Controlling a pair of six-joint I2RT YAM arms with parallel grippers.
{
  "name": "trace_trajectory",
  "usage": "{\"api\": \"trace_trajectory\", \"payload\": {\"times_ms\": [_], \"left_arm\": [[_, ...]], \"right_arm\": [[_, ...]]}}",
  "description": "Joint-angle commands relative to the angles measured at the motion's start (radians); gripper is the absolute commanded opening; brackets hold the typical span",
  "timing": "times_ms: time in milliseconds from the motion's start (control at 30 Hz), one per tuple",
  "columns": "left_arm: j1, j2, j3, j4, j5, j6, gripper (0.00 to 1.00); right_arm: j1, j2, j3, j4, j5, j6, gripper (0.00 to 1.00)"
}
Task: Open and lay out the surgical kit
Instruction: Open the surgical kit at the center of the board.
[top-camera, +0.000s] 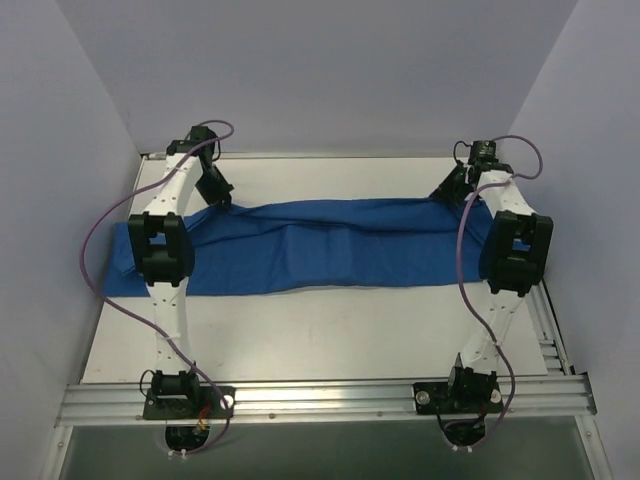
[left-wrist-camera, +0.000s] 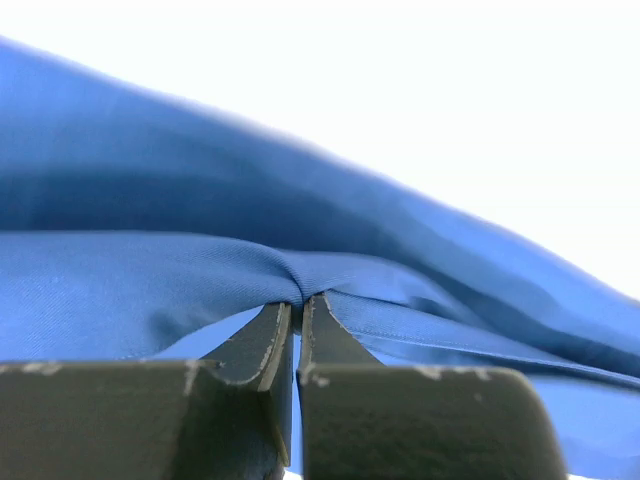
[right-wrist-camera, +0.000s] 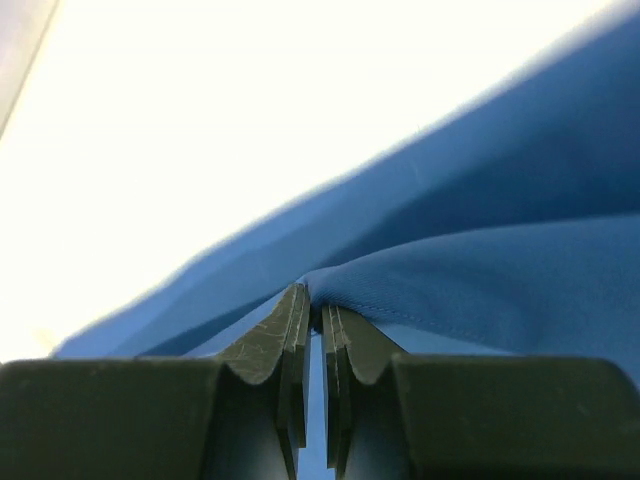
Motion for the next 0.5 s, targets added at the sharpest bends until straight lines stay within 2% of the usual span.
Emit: {"api": "trace_trajectory", "payload": {"times_ms": [0, 33, 67, 100, 300, 433, 467], "left_arm": [[0.009, 0.122, 0.256, -0.083, -0.129, 0.092, 0.02], [0.009, 0.183, 0.387, -0.092, -0.130, 0.098, 0.02], [0.011, 0.199, 0.426, -0.089, -0.109, 0.108, 0.02], [0.015, 0.196, 0.420, -0.025, -0.101, 0.112, 0.02], [0.018, 0.293, 0.532, 0.099, -0.008, 0.135, 0.02], [0.037, 0.317, 0.500, 0.331, 0.112, 0.081, 0.02], [0.044, 0.320, 0.493, 0.432, 0.140, 0.060, 0.02]], "right_arm": [[-0.017, 0.075, 0.168, 0.039, 0.066, -0.022, 0.00], [-0.017, 0.098, 0.238, 0.042, 0.057, -0.022, 0.00], [-0.016, 0.138, 0.269, 0.054, 0.054, -0.022, 0.00], [-0.014, 0.157, 0.297, 0.065, 0.048, -0.018, 0.00], [-0.005, 0.272, 0.429, 0.223, -0.006, -0.038, 0.00], [0.010, 0.320, 0.449, 0.397, -0.023, -0.047, 0.00], [0.013, 0.335, 0.464, 0.419, -0.017, -0.050, 0.00]]}}
